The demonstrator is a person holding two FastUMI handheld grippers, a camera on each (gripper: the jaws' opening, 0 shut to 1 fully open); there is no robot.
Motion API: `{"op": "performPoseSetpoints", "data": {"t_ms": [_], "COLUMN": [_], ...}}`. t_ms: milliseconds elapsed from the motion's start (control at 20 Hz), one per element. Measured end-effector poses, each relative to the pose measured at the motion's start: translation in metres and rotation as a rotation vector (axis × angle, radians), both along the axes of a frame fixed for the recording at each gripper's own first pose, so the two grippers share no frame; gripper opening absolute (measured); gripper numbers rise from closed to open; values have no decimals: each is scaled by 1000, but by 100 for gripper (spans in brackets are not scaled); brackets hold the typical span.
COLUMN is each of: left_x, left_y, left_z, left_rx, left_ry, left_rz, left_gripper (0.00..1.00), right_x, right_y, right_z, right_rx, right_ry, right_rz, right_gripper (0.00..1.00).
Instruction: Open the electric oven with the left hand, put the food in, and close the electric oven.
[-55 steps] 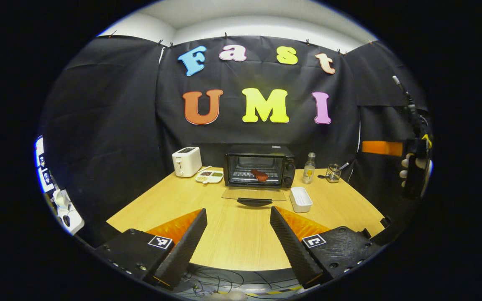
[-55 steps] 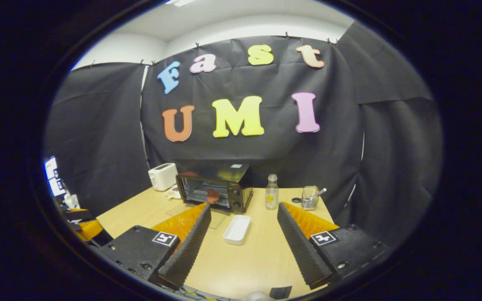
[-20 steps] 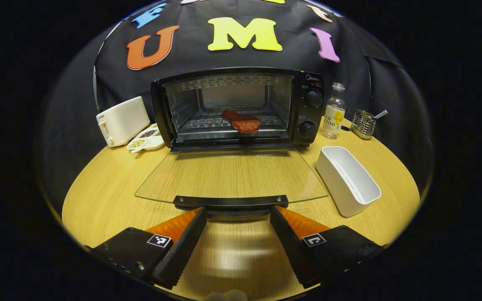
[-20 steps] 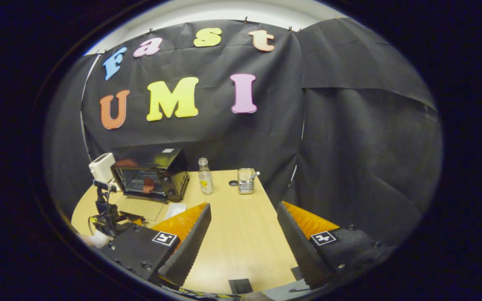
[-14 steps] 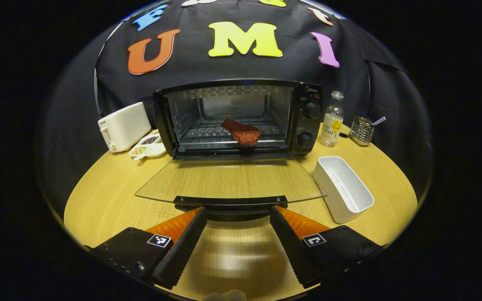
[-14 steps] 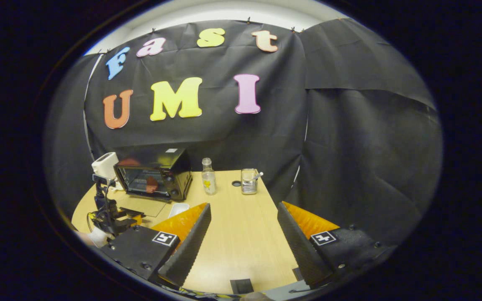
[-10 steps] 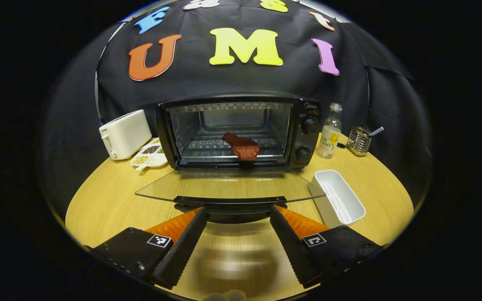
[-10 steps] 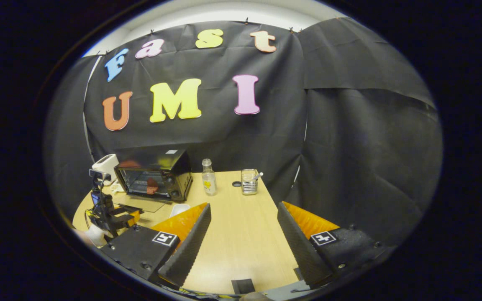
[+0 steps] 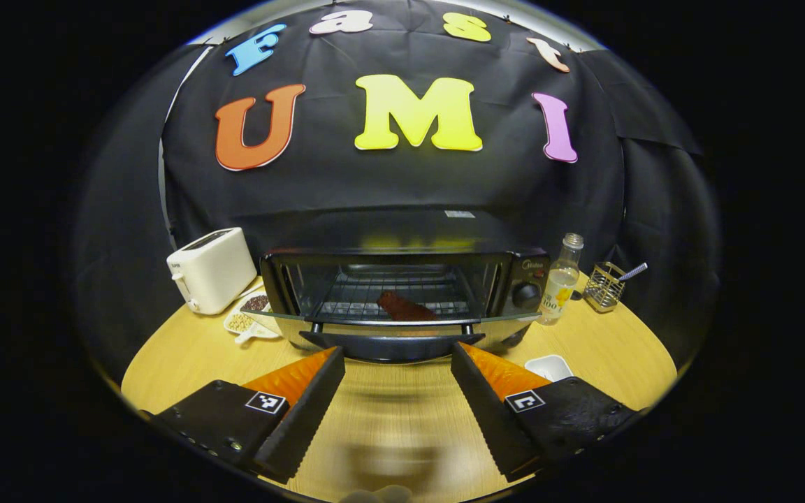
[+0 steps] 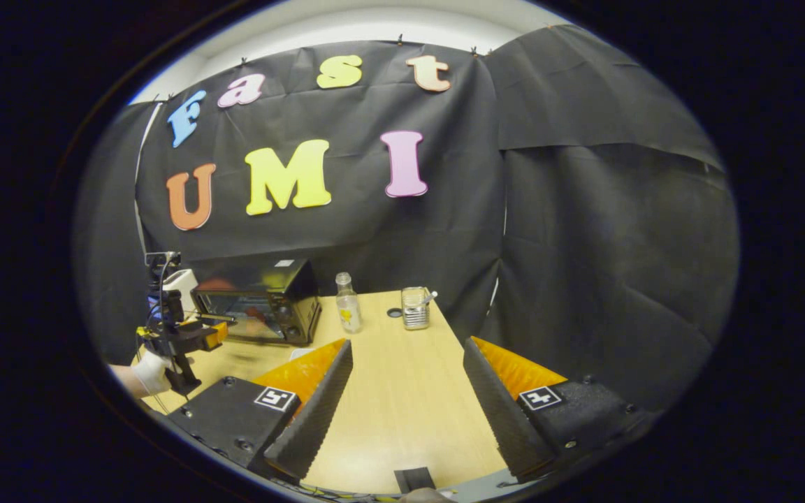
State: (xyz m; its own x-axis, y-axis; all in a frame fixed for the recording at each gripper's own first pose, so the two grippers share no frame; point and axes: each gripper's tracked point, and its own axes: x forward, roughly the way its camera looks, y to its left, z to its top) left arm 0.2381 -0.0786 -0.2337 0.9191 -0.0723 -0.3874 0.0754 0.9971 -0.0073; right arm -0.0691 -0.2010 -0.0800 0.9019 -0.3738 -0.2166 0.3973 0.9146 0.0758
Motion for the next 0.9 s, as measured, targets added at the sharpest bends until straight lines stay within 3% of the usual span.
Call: {"op": "performPoseSetpoints", "data": {"t_ms": [150,400,700,900], "left_x": [21,16,-24,-68], "left_y": [3,9,9,12], "left_z": [1,4,14,56], "left_rx": [-6,-23,-59,-63], "left_ry": [11,0,-13,-76], "left_rz": [20,40,41,44], "left_gripper": [98,98,98,98], "right_x": [1,-1,-1,-4], "right_y": [-2,-2,10,27], "right_z": [4,7,9,14], "right_rx": [-3,-16,-24,-42], "right_ry": [-4,-7,18,4], "right_rz": [-7,-10,31,90], "right_gripper": [100,100,100,100]}}
